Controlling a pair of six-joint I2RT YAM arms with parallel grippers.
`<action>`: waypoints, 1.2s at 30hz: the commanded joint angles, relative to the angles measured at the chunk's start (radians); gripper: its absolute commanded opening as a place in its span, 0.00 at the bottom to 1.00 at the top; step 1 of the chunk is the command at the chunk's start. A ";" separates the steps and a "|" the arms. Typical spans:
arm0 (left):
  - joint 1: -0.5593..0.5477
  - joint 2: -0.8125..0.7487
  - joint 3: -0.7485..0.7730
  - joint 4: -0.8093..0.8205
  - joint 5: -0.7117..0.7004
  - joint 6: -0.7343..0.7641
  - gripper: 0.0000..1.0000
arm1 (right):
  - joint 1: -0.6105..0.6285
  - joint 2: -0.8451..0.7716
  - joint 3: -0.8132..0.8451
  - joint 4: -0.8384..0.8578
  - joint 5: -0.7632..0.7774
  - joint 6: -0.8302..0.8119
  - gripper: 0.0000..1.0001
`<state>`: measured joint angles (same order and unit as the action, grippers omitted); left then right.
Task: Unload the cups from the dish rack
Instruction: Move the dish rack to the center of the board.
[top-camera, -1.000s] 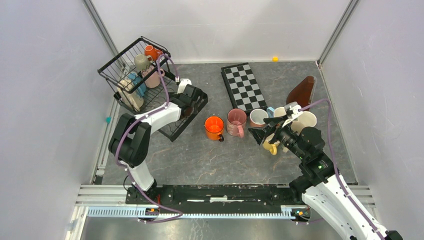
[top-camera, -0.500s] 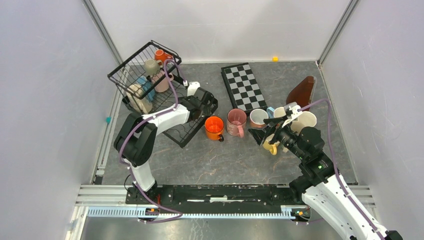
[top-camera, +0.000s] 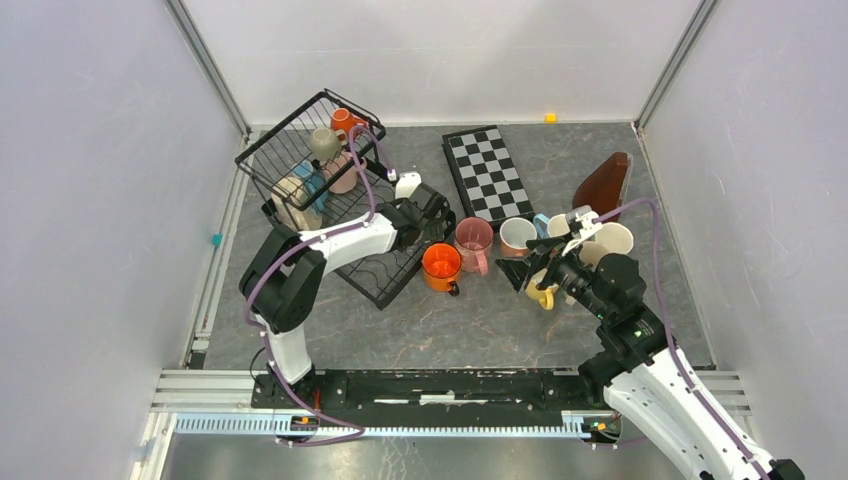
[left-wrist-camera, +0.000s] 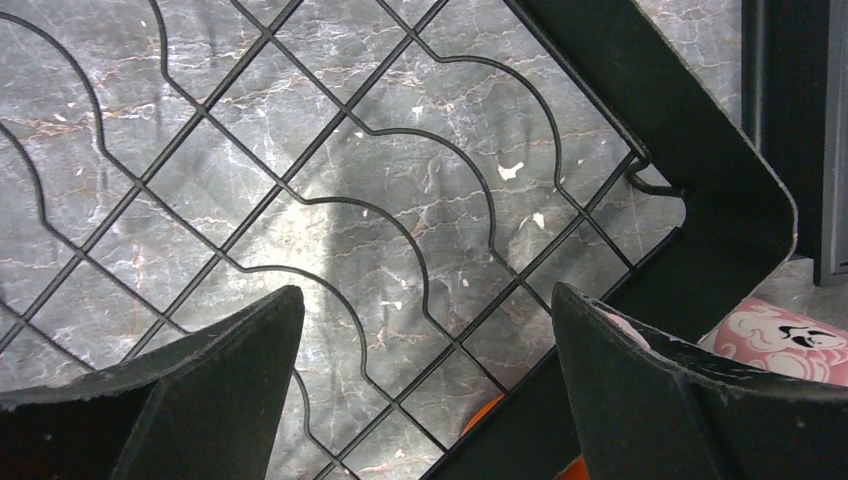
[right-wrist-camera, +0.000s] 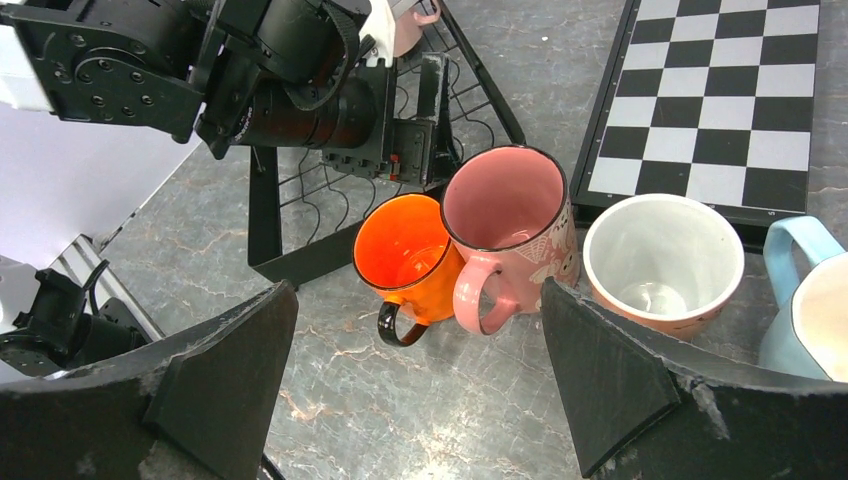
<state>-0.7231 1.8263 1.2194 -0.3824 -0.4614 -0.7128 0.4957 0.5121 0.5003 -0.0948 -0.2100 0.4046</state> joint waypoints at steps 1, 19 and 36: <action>-0.053 -0.002 0.043 -0.140 0.005 0.003 1.00 | 0.005 0.007 -0.003 0.032 -0.016 0.007 0.98; 0.104 -0.201 -0.095 -0.233 -0.406 0.232 1.00 | 0.005 0.078 -0.038 0.192 -0.074 0.036 0.98; 0.240 -0.261 -0.252 0.036 -0.478 0.333 1.00 | 0.005 0.088 -0.076 0.223 -0.084 0.030 0.98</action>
<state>-0.5140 1.6032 0.9836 -0.4694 -0.8616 -0.4244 0.4957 0.6022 0.4381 0.0761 -0.2817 0.4332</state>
